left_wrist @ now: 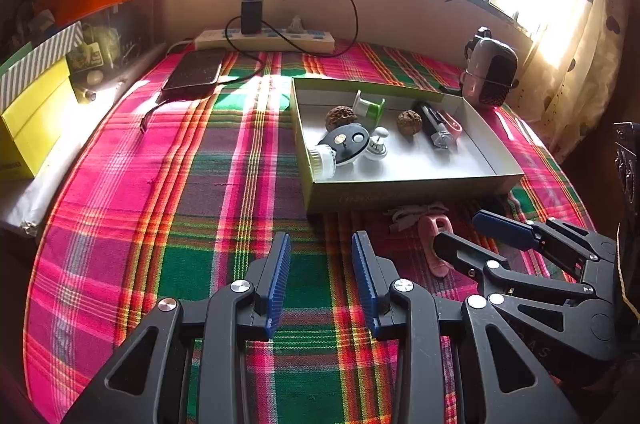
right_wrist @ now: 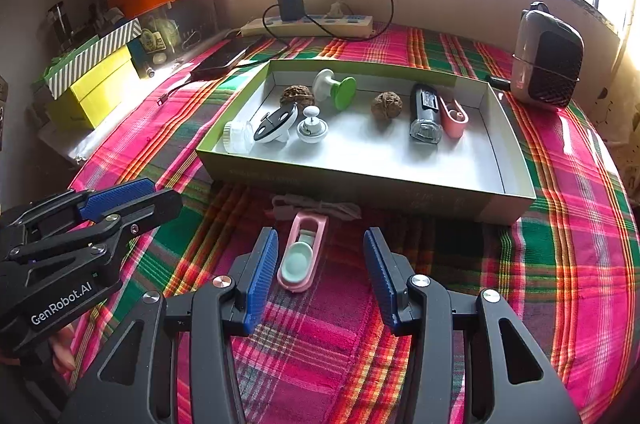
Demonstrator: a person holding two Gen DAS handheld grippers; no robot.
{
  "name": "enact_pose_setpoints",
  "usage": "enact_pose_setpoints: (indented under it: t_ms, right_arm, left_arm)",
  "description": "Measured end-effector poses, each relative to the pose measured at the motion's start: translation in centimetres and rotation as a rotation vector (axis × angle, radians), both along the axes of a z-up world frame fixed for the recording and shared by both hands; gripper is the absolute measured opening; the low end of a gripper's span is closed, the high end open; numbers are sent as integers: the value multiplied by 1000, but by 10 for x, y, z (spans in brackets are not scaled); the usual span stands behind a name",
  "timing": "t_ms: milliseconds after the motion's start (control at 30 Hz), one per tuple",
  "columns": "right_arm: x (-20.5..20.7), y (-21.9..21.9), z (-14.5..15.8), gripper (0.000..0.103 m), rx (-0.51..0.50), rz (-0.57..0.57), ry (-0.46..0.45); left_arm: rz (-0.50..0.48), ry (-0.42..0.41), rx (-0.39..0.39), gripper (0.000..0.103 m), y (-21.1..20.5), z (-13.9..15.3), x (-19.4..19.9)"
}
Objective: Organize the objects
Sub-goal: 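Withdraw both open tools from the box, moving the right tool to the pink holder, then close the right tool on the pink holder with the mint-green insert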
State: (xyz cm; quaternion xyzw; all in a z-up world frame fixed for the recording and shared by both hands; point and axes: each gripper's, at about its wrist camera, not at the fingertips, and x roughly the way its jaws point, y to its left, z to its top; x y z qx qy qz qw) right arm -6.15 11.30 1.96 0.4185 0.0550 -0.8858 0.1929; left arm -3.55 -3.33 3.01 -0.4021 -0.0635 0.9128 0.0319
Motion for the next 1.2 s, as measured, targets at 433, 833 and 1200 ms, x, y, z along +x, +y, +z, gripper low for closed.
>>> enact_pose_setpoints:
  t_ms: [433,833,1200]
  right_arm:
    - [-5,-9,-14,46,34,-5,-33]
    - [-4,-1,-14,28,58,-6,-26]
    - [-3,21,-10,19,69,-23,-9]
  left_arm:
    - [-2,-27,6,30,-5,-9,-3]
    - [-40,-47,11,30,0,-16,-9]
    - [-164,-56,39,30,19,-20,-20]
